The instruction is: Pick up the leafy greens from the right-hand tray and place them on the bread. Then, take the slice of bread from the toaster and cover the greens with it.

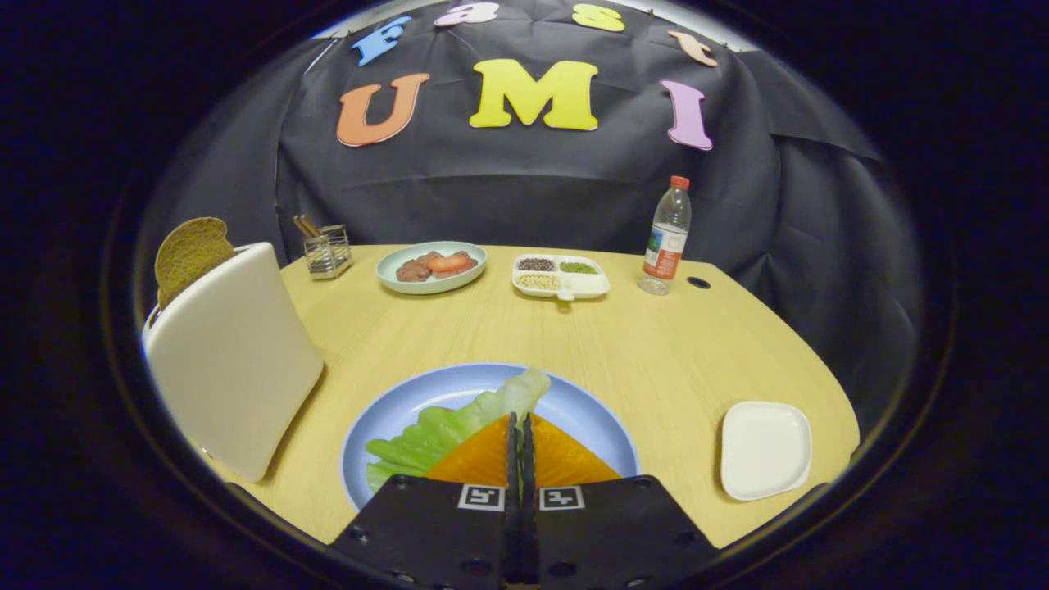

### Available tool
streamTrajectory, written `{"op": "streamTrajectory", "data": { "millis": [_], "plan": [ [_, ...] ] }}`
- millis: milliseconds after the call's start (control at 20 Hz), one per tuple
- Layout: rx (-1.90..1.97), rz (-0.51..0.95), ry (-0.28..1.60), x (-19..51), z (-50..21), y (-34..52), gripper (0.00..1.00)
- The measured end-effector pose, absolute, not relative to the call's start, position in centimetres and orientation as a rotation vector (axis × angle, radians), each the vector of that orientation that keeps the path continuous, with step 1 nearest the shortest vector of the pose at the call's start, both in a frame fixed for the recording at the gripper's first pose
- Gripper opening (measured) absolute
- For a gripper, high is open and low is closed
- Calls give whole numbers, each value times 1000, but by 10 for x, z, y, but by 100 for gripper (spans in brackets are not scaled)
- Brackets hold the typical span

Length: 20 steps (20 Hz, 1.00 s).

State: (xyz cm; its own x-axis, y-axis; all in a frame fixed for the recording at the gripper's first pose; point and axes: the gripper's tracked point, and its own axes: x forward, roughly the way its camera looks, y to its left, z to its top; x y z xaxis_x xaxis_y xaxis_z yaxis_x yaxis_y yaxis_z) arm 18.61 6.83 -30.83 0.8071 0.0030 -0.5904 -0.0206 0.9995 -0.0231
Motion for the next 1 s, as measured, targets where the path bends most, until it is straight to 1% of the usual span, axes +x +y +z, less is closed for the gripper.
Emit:
{"op": "streamTrajectory", "data": {
  "millis": [100,200,250,300,400,450,750,1000],
  "plan": [
    [-33,-1,650,182,-313,62,3],
    [-44,-14,642,178,-309,58,35],
    [-55,-18,632,174,-304,58,37],
    [-72,-13,617,170,-300,59,41],
    [-91,9,572,160,-288,65,80],
    [-102,22,546,155,-281,68,95],
    [-109,69,444,115,-237,90,96],
    [-103,79,390,84,-208,113,96]
  ]
}}
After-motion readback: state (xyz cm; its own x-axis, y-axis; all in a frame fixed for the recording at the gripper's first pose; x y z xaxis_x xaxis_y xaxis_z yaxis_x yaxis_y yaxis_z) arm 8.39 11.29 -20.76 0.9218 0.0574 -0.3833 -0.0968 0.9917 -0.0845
